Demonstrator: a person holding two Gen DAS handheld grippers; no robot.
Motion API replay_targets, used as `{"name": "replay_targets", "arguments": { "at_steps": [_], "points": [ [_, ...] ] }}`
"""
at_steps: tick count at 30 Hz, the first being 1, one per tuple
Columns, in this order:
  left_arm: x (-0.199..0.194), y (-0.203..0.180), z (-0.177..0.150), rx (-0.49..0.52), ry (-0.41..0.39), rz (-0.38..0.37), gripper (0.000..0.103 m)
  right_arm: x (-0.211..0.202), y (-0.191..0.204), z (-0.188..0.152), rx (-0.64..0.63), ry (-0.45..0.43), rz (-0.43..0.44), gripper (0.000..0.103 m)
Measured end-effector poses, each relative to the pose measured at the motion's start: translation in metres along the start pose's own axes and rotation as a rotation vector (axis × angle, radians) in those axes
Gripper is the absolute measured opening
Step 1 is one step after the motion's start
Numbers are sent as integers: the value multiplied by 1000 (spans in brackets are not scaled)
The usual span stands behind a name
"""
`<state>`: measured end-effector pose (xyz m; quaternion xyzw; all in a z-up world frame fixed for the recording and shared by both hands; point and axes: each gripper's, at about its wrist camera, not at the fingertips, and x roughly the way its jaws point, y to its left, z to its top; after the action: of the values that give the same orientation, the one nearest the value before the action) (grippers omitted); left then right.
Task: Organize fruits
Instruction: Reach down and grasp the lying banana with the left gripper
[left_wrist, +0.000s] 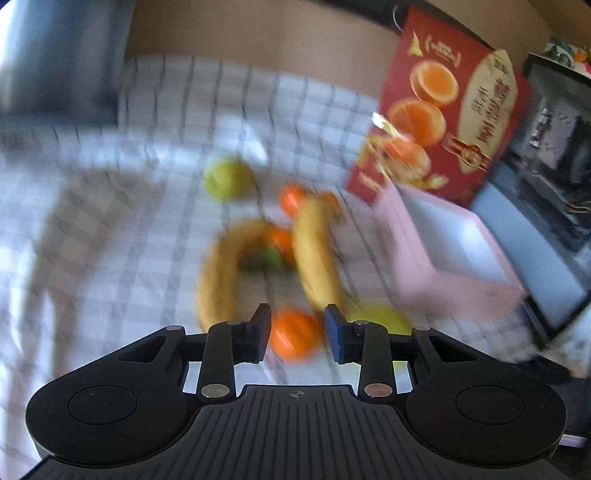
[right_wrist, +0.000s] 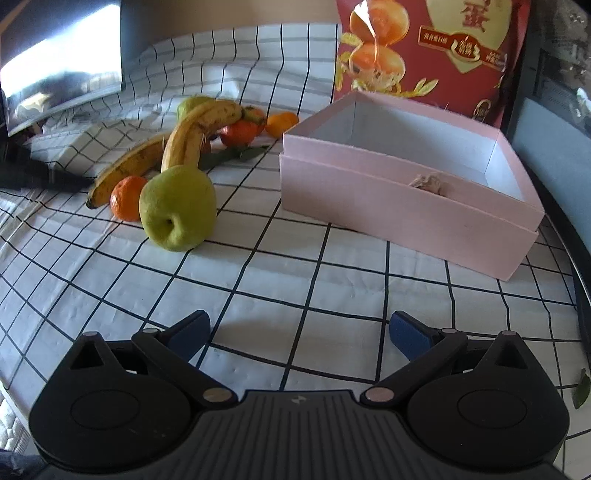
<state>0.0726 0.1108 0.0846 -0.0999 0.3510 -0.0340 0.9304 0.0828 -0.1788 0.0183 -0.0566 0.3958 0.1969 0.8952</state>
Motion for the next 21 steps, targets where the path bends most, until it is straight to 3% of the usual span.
{"name": "replay_targets", "arguments": {
  "at_steps": [6, 14, 21],
  "points": [
    [40, 0, 33, 187, 69, 158, 36, 4, 3, 8, 4, 65, -8, 103],
    [87, 11, 45, 239, 150, 188, 39, 1, 4, 7, 34, 74, -30, 103],
    [123, 21, 51, 205, 215, 142, 45, -1, 6, 3, 50, 58, -45, 103]
  ]
}}
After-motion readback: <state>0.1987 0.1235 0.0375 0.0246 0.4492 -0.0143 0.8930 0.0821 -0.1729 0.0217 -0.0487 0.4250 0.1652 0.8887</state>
